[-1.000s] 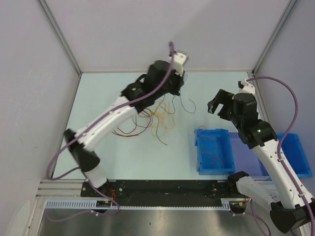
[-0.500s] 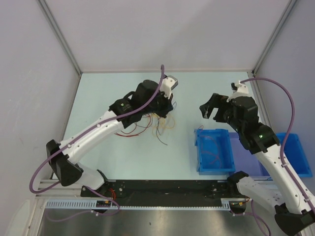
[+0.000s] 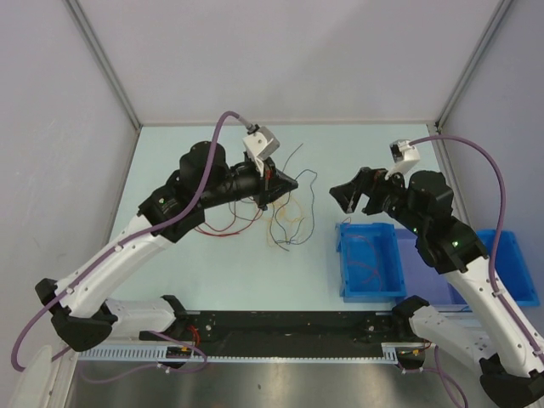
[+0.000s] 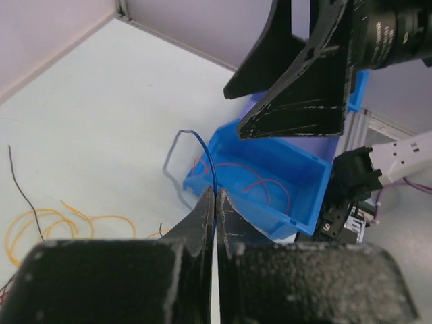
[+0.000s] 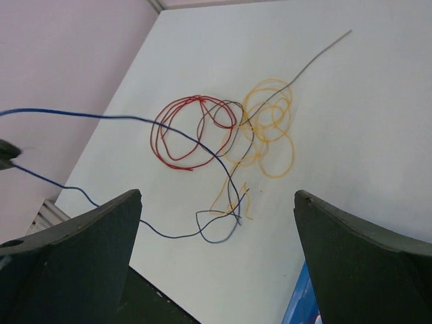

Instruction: Untangle the cables

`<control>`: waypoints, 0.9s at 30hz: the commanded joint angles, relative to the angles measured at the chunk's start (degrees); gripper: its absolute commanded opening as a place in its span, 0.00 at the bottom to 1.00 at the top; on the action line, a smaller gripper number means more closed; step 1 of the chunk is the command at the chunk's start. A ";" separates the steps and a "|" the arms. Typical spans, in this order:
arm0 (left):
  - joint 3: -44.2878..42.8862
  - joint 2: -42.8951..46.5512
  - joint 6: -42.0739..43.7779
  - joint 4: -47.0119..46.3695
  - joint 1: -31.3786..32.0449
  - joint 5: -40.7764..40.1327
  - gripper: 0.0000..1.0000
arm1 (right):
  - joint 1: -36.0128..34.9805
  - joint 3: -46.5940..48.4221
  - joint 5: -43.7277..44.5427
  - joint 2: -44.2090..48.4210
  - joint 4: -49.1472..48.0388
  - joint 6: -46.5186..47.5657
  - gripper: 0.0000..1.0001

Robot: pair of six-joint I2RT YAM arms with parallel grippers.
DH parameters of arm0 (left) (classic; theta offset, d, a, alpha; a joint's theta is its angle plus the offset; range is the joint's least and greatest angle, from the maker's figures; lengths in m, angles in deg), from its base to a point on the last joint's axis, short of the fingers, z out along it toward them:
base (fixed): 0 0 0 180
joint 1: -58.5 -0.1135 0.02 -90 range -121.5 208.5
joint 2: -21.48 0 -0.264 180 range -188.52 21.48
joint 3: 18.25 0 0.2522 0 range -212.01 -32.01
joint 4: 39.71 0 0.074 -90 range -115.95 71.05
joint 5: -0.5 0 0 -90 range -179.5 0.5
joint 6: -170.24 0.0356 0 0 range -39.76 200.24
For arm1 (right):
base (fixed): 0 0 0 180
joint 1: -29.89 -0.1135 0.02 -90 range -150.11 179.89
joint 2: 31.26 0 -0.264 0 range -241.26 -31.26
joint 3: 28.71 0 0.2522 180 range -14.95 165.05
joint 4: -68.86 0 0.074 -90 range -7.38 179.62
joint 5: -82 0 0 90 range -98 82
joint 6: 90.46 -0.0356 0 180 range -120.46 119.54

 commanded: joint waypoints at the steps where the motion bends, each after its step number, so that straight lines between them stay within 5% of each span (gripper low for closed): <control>1: 1.93 1.34 1.69 -0.95 0.02 4.43 0.00 | -1.72 -0.01 -6.71 1.76 -5.70 4.36 1.00; 27: 2.72 0.29 1.61 0.90 -0.59 15.41 0.00 | -13.06 -0.01 -1.89 -0.88 -8.61 10.96 0.86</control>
